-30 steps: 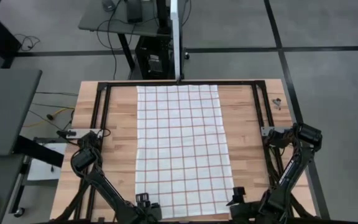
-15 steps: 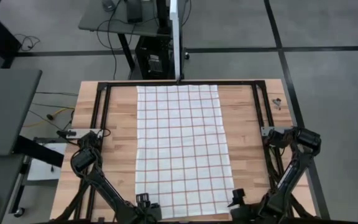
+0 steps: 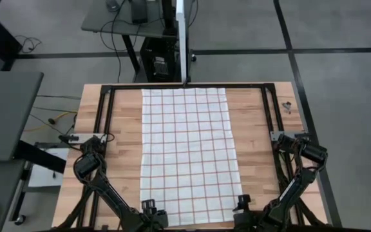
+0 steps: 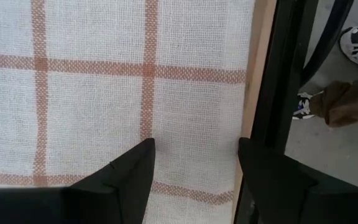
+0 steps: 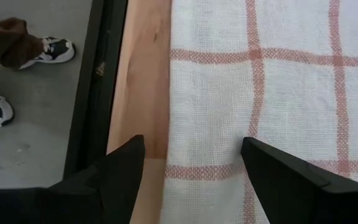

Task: Roll towel
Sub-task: Roll the white towel

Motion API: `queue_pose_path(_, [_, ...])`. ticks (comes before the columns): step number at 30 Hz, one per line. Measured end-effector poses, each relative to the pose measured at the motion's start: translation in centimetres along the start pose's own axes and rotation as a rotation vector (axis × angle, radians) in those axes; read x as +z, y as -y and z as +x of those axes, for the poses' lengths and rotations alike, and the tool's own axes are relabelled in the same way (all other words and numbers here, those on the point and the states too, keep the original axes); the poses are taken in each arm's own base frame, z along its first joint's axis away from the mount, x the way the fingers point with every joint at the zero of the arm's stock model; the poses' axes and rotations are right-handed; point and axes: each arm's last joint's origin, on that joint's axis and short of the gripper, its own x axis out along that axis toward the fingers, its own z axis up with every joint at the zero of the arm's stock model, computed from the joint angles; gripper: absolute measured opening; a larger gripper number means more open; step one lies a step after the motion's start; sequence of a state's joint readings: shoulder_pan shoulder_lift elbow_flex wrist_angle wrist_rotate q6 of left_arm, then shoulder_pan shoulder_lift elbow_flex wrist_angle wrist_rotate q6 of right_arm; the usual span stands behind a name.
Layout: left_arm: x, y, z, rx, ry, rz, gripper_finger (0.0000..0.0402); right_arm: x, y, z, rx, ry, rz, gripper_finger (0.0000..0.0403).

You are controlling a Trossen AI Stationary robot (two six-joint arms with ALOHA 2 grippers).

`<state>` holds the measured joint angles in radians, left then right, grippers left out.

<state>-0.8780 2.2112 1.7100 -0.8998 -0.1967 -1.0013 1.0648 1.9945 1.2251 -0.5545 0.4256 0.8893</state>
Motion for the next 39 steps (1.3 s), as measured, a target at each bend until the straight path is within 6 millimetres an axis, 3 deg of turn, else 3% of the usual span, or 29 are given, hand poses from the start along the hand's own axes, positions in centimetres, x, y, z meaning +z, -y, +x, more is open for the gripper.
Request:
queue_pose_path(4, [0.0,0.0,0.0,0.004,0.001,0.010,0.0212,0.1,0.1,0.1,0.002,-0.012,0.000,0.0238])
queue_pose_path(7, [-0.1,-0.1,0.0,0.026,0.019,0.014,0.0193,0.0,0.1,0.2,0.011,-0.025,0.000,0.0187])
queue_pose_path(13, [-0.2,-0.1,0.0,0.044,0.025,0.016,0.0093,-0.1,0.1,0.2,0.032,-0.060,0.018,0.0037])
queue_pose_path(15, [-0.2,-0.1,-0.1,0.035,0.025,0.011,0.0050,-0.1,0.1,0.2,0.048,-0.080,0.038,0.0011])
queue_pose_path(18, [0.0,0.4,-0.8,0.005,0.027,0.009,0.0009,0.1,0.2,-0.4,0.074,-0.084,0.071,0.0008])
queue_pose_path(22, [0.6,0.7,-3.8,-0.073,0.069,-0.030,0.0010,0.5,1.2,-2.6,0.077,-0.114,0.078,0.0003])
queue_pose_path(25, [0.8,0.2,-6.3,-0.117,0.091,-0.075,0.0003,1.2,2.4,-5.1,0.081,-0.102,0.106,0.0002])
queue_pose_path(32, [1.3,-0.7,-11.2,-0.259,0.127,-0.157,0.0001,2.9,4.0,-8.8,0.168,-0.028,0.188,0.0001])
queue_pose_path(39, [1.2,1.0,-12.2,-0.447,0.140,-0.226,0.0001,3.5,3.7,-11.2,0.302,0.047,0.271,0.0000])
